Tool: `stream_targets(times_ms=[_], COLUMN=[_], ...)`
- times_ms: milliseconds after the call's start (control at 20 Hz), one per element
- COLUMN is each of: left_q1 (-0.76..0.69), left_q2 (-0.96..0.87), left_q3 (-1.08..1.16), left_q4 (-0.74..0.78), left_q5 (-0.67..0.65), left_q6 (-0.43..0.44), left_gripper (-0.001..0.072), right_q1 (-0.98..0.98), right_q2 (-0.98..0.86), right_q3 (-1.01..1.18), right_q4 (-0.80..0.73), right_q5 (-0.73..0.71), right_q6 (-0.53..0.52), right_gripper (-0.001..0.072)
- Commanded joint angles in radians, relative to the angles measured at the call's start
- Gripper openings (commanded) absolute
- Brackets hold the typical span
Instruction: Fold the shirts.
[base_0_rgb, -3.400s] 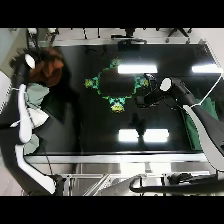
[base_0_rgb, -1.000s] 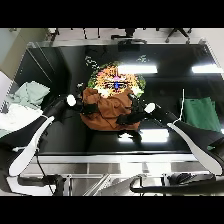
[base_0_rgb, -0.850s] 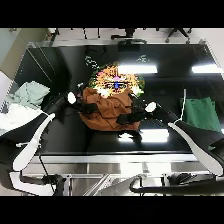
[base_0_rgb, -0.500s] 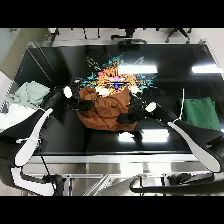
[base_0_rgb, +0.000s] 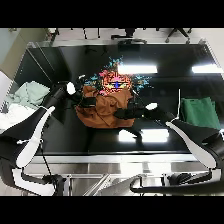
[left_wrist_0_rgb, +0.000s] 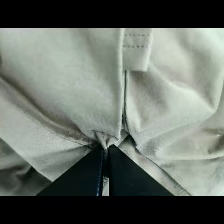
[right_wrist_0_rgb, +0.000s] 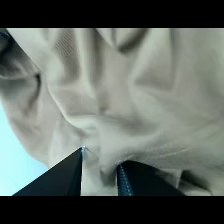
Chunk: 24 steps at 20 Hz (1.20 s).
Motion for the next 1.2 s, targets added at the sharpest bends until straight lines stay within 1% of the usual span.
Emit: stream_targets(times_ms=[0,50,100,250,350,450,500,550,600,900,1000,1150], left_q1=[0.0,0.002,0.003,0.003,0.012,0.032,0.043,0.056,0.063,0.043,0.053,0.127], left_q2=[0.0,0.0,0.0,0.006,0.029,0.051,0.058,0.063,0.066,0.068,0.108,0.282], left_q3=[0.006,0.006,0.006,0.006,0.006,0.006,0.006,0.006,0.006,0.006,0.006,0.079], left_q4=[0.001,0.001,0.002,0.005,0.004,0.002,0.002,0.001,-0.001,-0.005,-0.004,-0.005], left_q5=[-0.027,-0.034,-0.04,-0.051,-0.05,-0.059,-0.07,-0.08,-0.088,-0.091,-0.091,-0.105], left_q6=[0.018,0.023,0.024,0.04,0.04,0.039,0.039,0.039,0.039,0.045,0.068,0.084], left_gripper=[0.0013,0.0013,0.0013,0.0012,0.0012,0.0012,0.0012,0.0012,0.0013,0.0012,0.0011,0.0011], right_q1=[-0.001,-0.001,-0.001,-0.003,-0.017,-0.043,-0.051,-0.052,-0.05,-0.055,-0.097,-0.233], right_q2=[-0.001,-0.001,-0.001,0.005,0.013,0.02,0.021,0.021,0.019,0.0,0.039,0.182], right_q3=[0.002,0.002,0.002,0.003,0.003,0.003,0.003,0.003,0.003,0.006,0.051,0.242], right_q4=[0.067,0.067,0.067,0.066,0.066,0.067,0.067,0.066,0.066,0.067,0.067,0.067], right_q5=[-0.003,-0.002,0.005,0.062,0.092,0.126,0.135,0.135,0.132,0.047,0.087,0.19], right_q6=[-0.05,-0.05,-0.049,-0.042,-0.042,-0.041,-0.029,-0.023,-0.023,-0.035,-0.047,-0.046], right_gripper=[0.0229,0.0116,0.0074,0.0074,0.0088,0.0183,0.0179,0.0081,0.0016,0.0014,0.0014,0.0014])
